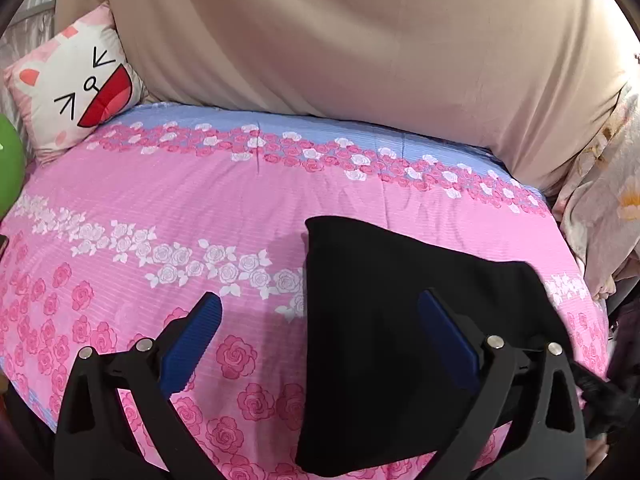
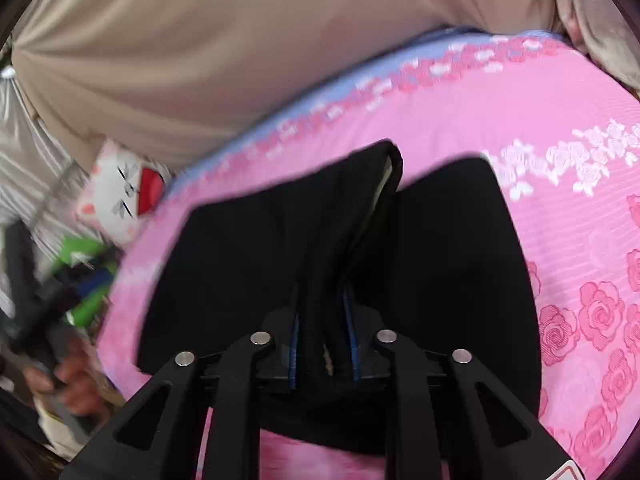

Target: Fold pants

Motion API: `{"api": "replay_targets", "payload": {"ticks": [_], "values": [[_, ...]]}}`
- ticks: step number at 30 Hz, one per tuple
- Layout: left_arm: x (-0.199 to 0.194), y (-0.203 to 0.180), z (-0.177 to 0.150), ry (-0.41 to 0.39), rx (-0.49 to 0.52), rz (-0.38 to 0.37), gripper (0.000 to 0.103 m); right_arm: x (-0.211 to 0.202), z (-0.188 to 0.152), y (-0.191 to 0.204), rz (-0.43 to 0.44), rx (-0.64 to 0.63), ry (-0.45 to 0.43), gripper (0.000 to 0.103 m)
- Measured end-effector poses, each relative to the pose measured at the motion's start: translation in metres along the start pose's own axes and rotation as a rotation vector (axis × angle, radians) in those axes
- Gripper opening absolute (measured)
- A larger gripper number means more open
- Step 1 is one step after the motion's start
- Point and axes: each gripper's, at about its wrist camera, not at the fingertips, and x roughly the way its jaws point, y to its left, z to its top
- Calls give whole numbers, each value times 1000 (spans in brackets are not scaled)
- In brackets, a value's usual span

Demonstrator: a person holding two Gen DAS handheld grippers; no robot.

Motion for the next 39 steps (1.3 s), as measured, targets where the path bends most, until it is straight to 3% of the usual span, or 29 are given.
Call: {"api": "replay_targets", "payload": {"ticks": [2,5,7,9,11,14,16,17,18,19,20,21,22,23,24,26,29,31,32,33,34,36,39], "values": [[-4,2,-1,-11,6,-12,97,-30,7,11,6,-28,-72,15],[-2,-6,-6,-15,23,-37,98,-73,11,14,-91,-85,-162,16],[8,-11,-11,15,30,-45,98,-64,6,-9,-169,-69,-101,19],[23,-15,-20,79,20,-83,98,-29,-10,-47,-212,11,55,30],[35,-15,-26,135,-1,-102,98,-40,-17,-56,-146,85,-13,34],[43,-12,-34,169,-17,-110,98,-61,-11,-43,-244,57,-64,70],[54,-8,-40,220,-48,-154,98,-62,-7,-41,-259,36,-63,72],[60,-6,-42,246,-67,-180,98,-55,-4,-45,-238,50,-19,72],[71,-3,-46,292,-108,-242,98,-49,-5,-48,-221,66,5,72],[77,0,-49,306,-132,-273,98,-42,-5,-53,-198,87,29,72],[75,0,-48,269,-124,-280,96,-33,-7,-59,-155,120,45,74],[76,-3,-48,268,-105,-301,76,-32,-8,-62,-120,138,4,68],[78,-5,-48,281,-99,-337,66,-29,-9,-63,-110,144,-1,62],[77,-5,-46,286,-102,-368,51,-27,-6,-60,-94,154,4,46],[72,-4,-42,274,-100,-366,33,-27,-7,-56,-81,158,-2,39],[51,-1,-27,213,-68,-374,24,-39,-1,-28,-85,90,-41,36],[23,7,-13,154,-30,-326,24,-47,0,6,-56,10,-61,35],[14,19,-13,140,-8,-231,26,-38,-10,13,-32,9,-21,39],[16,26,-16,155,-9,-201,29,-25,-17,9,-40,13,19,43],[26,33,-25,203,-8,-168,32,-12,-22,2,-68,20,48,54],[35,37,-34,243,-9,-146,34,-3,-28,-4,-112,31,76,57],[39,43,-42,234,-31,-123,46,-11,-30,-13,-85,90,44,57],[29,37,-41,166,29,-45,58,-32,-3,4,-173,24,-49,65]]}}
